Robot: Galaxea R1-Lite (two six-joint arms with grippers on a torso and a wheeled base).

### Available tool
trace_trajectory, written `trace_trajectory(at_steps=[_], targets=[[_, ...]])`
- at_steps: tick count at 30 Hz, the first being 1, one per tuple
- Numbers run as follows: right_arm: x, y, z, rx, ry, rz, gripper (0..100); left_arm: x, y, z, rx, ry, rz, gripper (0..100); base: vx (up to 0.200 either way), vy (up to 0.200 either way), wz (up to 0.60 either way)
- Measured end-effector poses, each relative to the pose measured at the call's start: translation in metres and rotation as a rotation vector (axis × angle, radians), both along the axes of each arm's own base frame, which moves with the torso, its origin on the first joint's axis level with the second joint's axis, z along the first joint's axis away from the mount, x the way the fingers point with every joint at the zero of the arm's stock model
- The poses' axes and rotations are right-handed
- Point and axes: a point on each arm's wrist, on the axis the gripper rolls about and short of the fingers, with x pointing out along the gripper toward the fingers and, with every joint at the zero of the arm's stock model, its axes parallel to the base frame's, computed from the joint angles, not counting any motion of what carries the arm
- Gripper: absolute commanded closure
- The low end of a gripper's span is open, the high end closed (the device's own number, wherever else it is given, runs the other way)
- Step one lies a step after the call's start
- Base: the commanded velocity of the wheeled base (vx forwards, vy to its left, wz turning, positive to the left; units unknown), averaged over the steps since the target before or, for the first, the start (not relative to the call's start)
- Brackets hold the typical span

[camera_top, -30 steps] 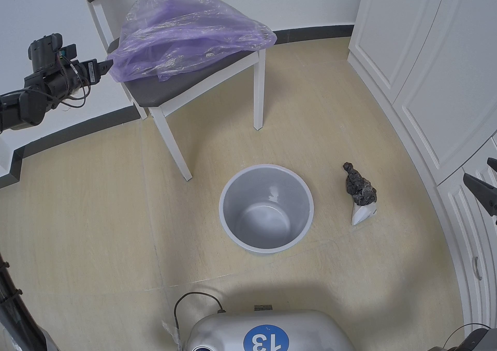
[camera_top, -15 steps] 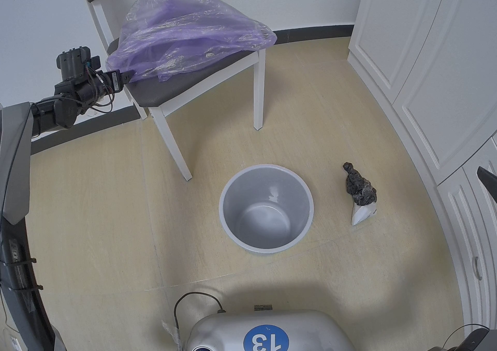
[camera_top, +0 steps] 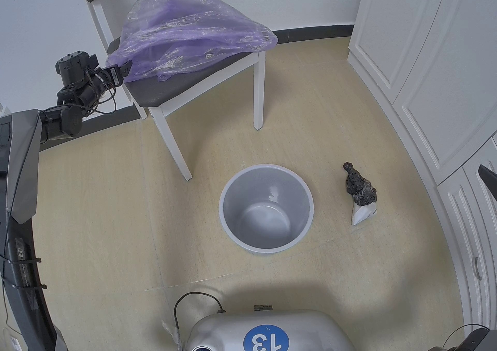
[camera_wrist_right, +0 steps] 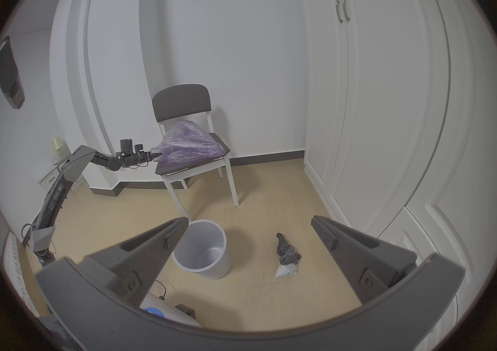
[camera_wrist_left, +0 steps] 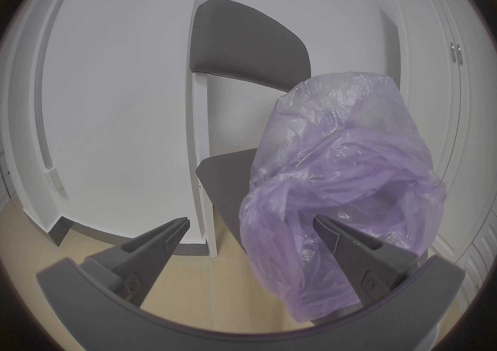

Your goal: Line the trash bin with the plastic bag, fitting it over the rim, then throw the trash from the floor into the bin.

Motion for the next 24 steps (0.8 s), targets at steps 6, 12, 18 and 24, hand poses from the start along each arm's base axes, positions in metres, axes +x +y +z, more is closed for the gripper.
trace_trajectory(at_steps=[6, 12, 18, 24], targets=[[0.000, 0.000, 0.000, 0.000, -0.001, 0.001, 0, 0.000, 0.006, 0.000, 0.001, -0.003, -0.008, 100, 0.000, 0.000, 0.00], [0.000, 0.000, -0.001, -0.001, 0.002, 0.003, 0, -0.004, 0.005, 0.009, -0.011, -0.056, -0.082, 100, 0.000, 0.000, 0.00], [0.001, 0.000, -0.003, -0.002, 0.008, 0.005, 0, -0.014, -0.002, 0.028, -0.018, -0.091, -0.111, 100, 0.000, 0.000, 0.00], [0.001, 0.002, -0.003, -0.001, 0.012, 0.025, 0, -0.046, -0.028, 0.062, -0.008, -0.099, -0.161, 100, 0.000, 0.000, 0.00]])
